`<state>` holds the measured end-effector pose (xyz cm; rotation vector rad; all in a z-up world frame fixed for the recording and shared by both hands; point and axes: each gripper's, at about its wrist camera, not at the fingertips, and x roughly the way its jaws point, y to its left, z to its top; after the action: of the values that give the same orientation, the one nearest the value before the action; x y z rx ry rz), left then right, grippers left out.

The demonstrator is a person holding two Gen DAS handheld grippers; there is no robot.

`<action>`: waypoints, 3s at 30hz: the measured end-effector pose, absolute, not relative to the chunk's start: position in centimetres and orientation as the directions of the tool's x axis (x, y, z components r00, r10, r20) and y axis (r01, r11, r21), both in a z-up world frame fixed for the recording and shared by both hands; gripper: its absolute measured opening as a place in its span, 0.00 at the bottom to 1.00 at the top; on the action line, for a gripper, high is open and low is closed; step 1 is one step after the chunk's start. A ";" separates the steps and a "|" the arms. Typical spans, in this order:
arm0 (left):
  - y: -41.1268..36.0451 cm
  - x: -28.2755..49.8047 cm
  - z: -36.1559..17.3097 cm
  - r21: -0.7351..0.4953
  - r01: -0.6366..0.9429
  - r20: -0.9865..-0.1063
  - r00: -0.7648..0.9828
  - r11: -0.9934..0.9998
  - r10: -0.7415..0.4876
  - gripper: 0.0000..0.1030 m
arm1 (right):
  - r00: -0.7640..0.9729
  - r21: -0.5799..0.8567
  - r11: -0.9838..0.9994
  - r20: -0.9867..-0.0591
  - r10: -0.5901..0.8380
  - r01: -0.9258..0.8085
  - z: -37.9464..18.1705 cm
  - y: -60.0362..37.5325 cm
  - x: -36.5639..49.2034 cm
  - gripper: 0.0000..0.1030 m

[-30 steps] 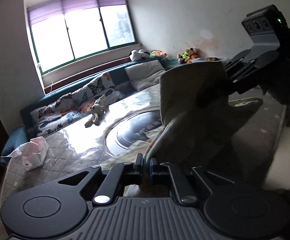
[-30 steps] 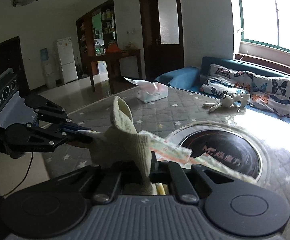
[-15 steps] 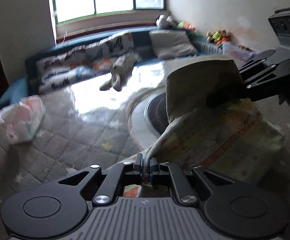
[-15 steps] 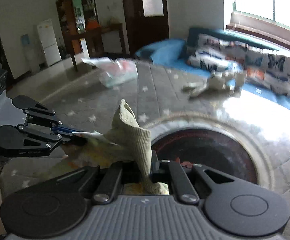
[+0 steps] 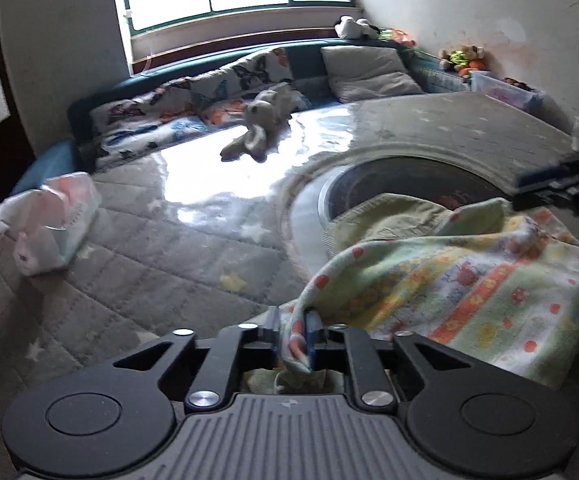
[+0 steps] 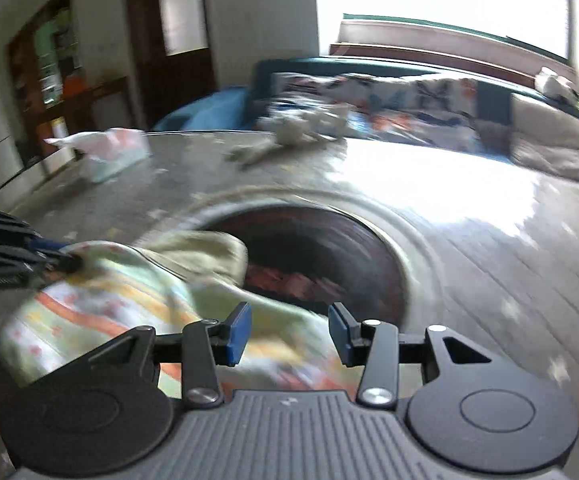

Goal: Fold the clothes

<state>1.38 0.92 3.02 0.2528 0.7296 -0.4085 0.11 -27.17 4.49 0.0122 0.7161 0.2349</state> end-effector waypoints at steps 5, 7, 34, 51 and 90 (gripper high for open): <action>0.9 1.6 3.1 0.110 0.418 -0.685 0.689 0.902 -0.236 0.37 | 0.715 0.163 0.975 -0.664 0.220 -0.148 3.5 -29.4 -0.3 0.35; 0.7 1.5 3.3 0.133 0.406 -0.677 0.703 0.904 -0.216 0.40 | 0.709 0.199 0.969 -0.663 0.241 -0.144 3.3 -29.7 -0.1 0.33; 2.1 0.6 5.7 0.080 0.288 -0.623 0.762 0.954 -0.177 0.38 | 0.750 0.187 0.966 -0.609 0.257 -0.179 5.3 -26.2 0.2 0.19; -4.5 4.8 2.6 -0.050 0.412 -0.711 0.626 0.910 -0.322 0.28 | 0.663 0.192 0.948 -0.679 0.315 -0.253 2.2 -21.5 5.3 0.17; -5.7 -1.2 4.5 -0.029 0.362 -0.638 0.711 0.932 -0.296 0.30 | 0.647 0.090 0.843 -0.599 0.471 -0.530 5.3 -17.8 -8.3 0.18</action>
<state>-1.17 -5.69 4.51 0.1010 0.6892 -0.3660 -8.27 -17.78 5.26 -0.0964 0.6530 0.5702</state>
